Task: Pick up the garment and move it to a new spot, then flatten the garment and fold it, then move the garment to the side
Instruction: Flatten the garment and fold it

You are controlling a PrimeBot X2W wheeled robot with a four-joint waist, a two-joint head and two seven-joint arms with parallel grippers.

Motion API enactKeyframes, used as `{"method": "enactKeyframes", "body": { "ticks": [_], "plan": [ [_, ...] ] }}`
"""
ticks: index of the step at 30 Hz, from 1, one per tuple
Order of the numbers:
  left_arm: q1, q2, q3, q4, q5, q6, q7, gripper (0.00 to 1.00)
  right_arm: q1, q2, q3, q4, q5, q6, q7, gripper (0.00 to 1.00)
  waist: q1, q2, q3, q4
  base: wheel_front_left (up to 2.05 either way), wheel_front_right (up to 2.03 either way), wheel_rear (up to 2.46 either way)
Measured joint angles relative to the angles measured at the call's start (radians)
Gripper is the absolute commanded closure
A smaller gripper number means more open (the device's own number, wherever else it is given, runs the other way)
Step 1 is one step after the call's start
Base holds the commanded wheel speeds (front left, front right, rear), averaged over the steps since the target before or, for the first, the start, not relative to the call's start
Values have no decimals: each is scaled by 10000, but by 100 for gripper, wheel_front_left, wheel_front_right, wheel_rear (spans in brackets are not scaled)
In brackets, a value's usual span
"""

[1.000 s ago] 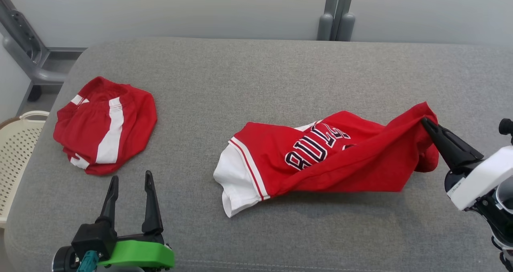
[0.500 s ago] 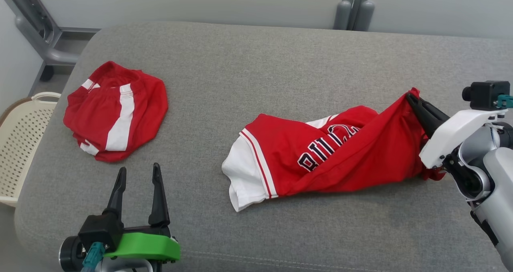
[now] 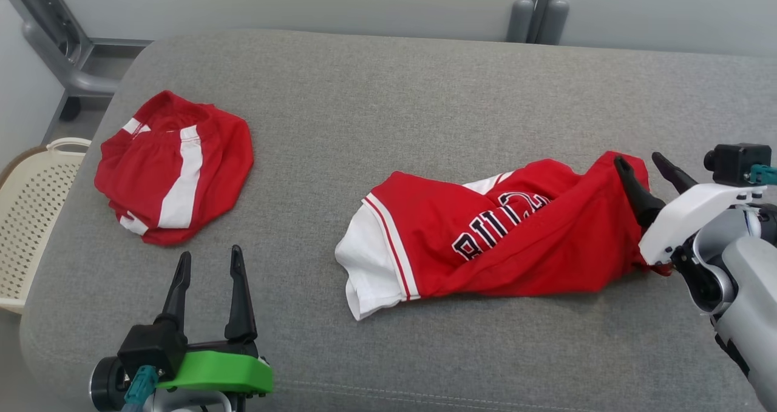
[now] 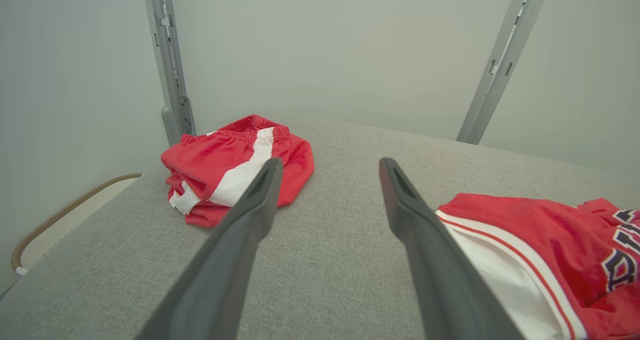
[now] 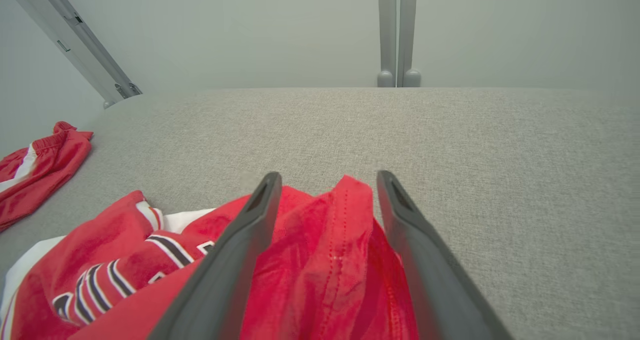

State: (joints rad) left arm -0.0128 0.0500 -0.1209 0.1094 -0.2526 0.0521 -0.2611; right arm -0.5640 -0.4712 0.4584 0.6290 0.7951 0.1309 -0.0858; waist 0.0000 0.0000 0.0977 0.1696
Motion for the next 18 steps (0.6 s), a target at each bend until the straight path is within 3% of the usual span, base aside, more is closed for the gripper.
{"method": "enactKeyframes", "body": {
  "ticks": [10,18],
  "plan": [
    [42,-2,109,-46,69,-2,0,0,1582,-531,48,-1308,1060,0,-581,0,0,0,-141,-447,0,0,0],
    [80,-2,196,-56,88,-8,2,0,2558,-648,-198,-2002,1103,-2,-477,0,0,0,-138,-655,0,0,0]
  ]
}}
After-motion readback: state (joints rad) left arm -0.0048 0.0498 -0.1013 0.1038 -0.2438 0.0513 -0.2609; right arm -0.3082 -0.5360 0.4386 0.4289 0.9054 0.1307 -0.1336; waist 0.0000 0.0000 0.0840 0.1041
